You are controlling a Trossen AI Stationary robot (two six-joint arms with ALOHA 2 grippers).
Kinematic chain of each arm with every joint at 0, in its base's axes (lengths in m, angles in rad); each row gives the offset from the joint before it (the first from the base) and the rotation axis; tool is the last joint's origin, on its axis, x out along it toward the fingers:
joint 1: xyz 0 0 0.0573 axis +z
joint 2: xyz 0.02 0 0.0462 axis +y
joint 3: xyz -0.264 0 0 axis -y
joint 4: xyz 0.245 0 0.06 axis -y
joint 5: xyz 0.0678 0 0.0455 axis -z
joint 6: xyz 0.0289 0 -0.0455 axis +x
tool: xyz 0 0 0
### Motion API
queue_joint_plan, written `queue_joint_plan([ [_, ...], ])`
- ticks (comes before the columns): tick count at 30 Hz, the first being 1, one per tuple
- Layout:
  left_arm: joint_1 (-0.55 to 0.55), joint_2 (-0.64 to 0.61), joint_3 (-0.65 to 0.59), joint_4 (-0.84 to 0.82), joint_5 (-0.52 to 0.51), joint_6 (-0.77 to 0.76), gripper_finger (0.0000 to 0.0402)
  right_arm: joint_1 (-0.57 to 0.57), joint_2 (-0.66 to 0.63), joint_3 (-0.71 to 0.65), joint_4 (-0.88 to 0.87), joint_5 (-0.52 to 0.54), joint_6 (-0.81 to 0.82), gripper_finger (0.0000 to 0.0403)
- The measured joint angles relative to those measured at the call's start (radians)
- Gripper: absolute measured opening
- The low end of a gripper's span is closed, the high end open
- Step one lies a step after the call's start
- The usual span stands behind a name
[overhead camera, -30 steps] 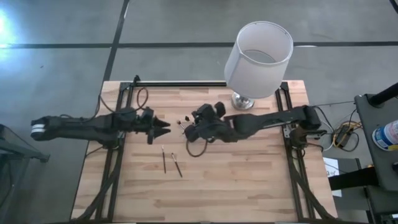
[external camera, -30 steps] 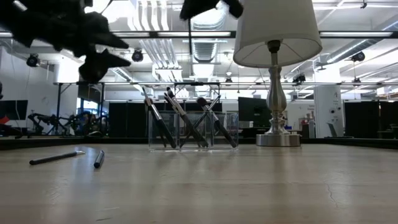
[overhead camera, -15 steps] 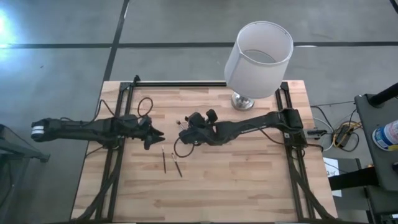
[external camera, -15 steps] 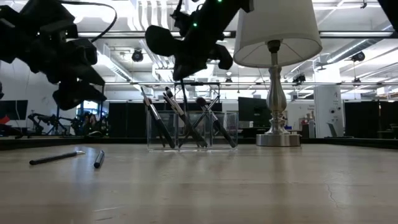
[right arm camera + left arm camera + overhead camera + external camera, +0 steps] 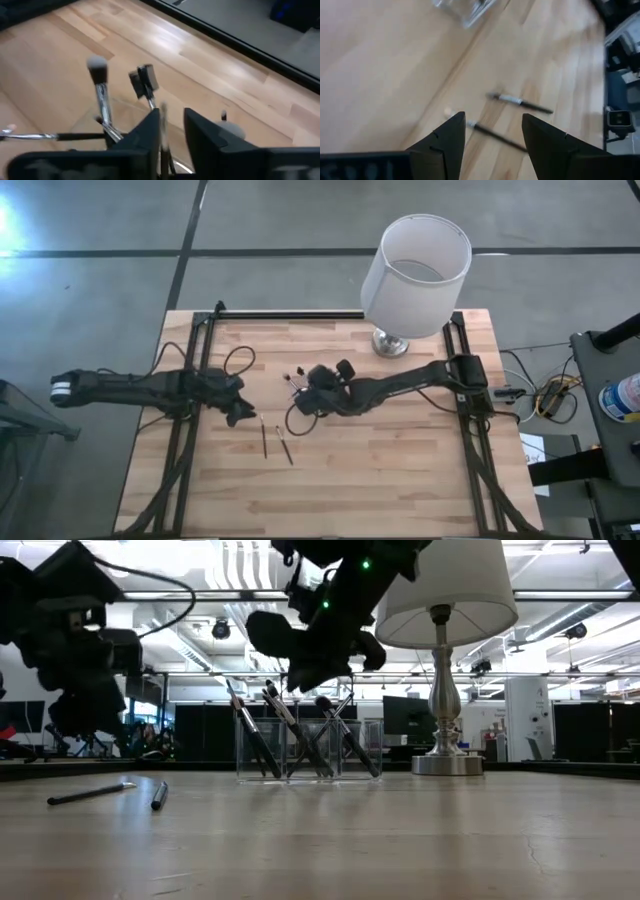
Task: Put items in baskets/containers
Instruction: Put the eyeshadow brush into the transparent organizer, then put the foundation brush into the transparent organizer
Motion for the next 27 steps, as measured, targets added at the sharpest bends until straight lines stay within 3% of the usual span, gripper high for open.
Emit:
queue_joint_plan([
  [6,-0.007,0.008,-0.001,-0.084,0.087,-0.091,0.0188,0.022,-0.041,0.042,-0.064,-0.054,-0.045,0.0181],
  [9,-0.022,0.023,-0.002,-0.092,0.083,-0.094,0.0188,0.044,-0.063,0.069,-0.086,-0.199,-0.127,0.0204],
  [13,-0.041,0.056,-0.002,-0.072,0.063,-0.098,0.0188,0.087,-0.044,0.084,-0.1,-0.386,-0.08,0.0204],
  [18,-0.088,0.122,-0.004,0.098,0.055,-0.051,0.0188,0.13,0.032,0.108,-0.062,-0.498,0.05,0.0186],
  [23,-0.175,0.221,-0.003,0.174,-0.006,0.109,0.0188,0.159,0.158,0.217,-0.054,-0.503,0.095,0.0174],
  [27,-0.255,0.308,-0.004,0.116,-0.029,0.087,0.0188,0.185,0.265,0.362,-0.158,-0.477,0.084,0.0173],
])
